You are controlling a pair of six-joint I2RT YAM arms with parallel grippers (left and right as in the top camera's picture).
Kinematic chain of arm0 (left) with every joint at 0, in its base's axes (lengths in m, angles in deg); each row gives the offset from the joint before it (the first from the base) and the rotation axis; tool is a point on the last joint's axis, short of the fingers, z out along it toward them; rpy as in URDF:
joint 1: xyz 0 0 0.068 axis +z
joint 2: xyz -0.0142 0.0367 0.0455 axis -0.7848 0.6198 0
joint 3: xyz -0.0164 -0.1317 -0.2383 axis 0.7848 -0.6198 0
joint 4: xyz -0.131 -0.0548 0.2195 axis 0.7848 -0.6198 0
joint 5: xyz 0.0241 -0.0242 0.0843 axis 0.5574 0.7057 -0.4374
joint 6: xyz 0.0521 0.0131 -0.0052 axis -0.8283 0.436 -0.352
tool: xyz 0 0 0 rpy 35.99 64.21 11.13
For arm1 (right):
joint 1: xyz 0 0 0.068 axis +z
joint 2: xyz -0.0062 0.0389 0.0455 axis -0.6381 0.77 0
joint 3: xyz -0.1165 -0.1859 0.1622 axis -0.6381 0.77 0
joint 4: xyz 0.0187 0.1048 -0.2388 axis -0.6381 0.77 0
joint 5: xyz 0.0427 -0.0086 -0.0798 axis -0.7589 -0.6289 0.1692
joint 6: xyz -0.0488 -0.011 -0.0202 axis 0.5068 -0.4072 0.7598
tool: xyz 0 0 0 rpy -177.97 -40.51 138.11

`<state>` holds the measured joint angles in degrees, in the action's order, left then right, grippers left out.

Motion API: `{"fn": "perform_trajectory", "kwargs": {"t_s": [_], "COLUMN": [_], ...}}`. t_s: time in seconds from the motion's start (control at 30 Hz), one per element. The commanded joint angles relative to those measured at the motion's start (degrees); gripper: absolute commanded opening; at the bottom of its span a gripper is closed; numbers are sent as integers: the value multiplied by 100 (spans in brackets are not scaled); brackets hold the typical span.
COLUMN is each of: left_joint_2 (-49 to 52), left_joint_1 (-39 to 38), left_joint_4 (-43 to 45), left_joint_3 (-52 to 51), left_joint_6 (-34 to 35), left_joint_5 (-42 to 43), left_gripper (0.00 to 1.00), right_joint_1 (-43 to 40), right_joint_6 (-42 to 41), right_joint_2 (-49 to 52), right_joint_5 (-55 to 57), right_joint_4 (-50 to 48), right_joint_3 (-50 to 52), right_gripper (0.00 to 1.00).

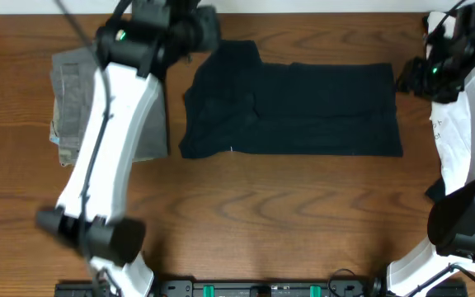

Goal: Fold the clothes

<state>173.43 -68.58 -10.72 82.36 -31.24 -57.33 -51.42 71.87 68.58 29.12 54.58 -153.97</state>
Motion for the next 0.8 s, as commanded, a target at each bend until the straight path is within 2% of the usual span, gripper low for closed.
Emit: {"fn": "perform_trajectory", "kwargs": {"t_s": [0.0,0.23,0.57,0.77], "left_joint_2": [855,2203,3508,3963], "left_joint_1": [59,94,101,101], "left_joint_4": [164,1386,1530,1563], "left_joint_3": [584,706,704,699], "left_joint_6": [-105,-85,-90,-87], "left_joint_5": [-136,-136,-647,-761], "left_gripper": [11,11,11,11], "right_joint_1": [-26,-9,149,188], "right_joint_6": [74,76,466,964], "right_joint_2": [-68,131,1611,2380], "right_joint_5": [-9,-11,-11,-9], "right_joint_4": [-175,-1266,-2406,-2839], "right_joint_3": [-535,-621,-621,-621], "right_gripper": [54,53,45,48]}}
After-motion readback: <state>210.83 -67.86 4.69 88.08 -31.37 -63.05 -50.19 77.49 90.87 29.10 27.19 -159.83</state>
